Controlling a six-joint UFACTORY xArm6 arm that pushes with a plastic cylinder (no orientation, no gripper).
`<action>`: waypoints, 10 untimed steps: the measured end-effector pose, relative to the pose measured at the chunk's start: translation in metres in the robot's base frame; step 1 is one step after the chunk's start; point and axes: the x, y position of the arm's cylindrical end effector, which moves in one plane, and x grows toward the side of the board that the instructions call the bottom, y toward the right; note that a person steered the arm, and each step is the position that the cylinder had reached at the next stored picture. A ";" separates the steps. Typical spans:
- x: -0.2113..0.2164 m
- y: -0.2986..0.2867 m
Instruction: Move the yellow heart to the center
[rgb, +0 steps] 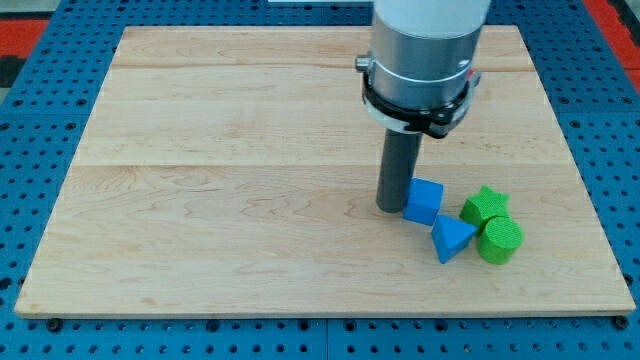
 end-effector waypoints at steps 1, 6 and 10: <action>0.000 0.011; -0.042 0.060; -0.187 0.087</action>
